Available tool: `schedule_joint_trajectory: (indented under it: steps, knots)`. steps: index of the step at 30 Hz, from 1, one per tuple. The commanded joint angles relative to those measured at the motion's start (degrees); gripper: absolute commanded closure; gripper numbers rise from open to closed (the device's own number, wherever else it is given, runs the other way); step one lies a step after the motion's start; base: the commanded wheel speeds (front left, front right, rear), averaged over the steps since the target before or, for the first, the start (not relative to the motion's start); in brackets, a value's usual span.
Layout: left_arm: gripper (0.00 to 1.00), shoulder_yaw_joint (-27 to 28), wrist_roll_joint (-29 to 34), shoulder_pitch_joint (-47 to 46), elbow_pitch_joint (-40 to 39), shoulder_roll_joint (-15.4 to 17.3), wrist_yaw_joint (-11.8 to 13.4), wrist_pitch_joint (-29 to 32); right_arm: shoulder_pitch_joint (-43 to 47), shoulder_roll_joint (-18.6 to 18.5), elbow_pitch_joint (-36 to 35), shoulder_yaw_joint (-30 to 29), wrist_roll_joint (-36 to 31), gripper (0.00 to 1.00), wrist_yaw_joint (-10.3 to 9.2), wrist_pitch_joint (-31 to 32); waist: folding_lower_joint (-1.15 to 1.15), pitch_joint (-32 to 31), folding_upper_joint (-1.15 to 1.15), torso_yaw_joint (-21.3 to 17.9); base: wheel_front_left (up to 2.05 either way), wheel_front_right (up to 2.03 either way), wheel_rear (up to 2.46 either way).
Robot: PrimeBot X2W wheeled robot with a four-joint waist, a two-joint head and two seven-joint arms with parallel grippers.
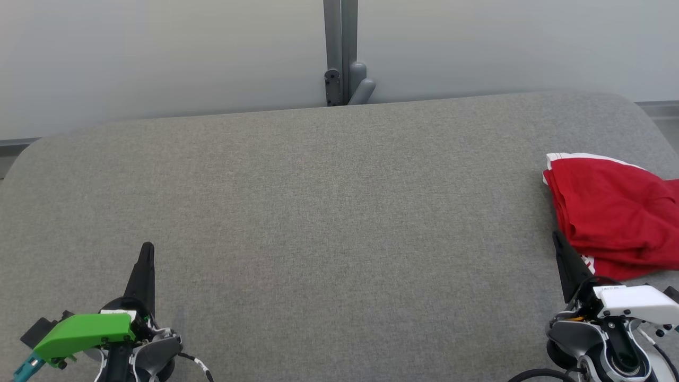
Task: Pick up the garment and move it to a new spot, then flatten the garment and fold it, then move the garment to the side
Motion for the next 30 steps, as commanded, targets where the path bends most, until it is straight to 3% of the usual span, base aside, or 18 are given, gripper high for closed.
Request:
schedule_joint_trajectory:
  steps: [1,30]
  knots:
    - [1.0,0.2,-0.1,-0.8,-0.2,0.4,-0.3,0.0,-0.5,0.0,0.1,0.0,0.3,1.0,0.02,0.2,0.0,0.0,0.0,0.0,0.0,0.0,0.0]
    - [1.0,0.2,-0.2,-0.8,-0.2,0.4,-0.3,-0.1,-0.5,0.0,0.1,0.0,0.4,1.0,0.02,0.2,0.0,0.0,0.0,0.0,0.0,0.0,0.0]
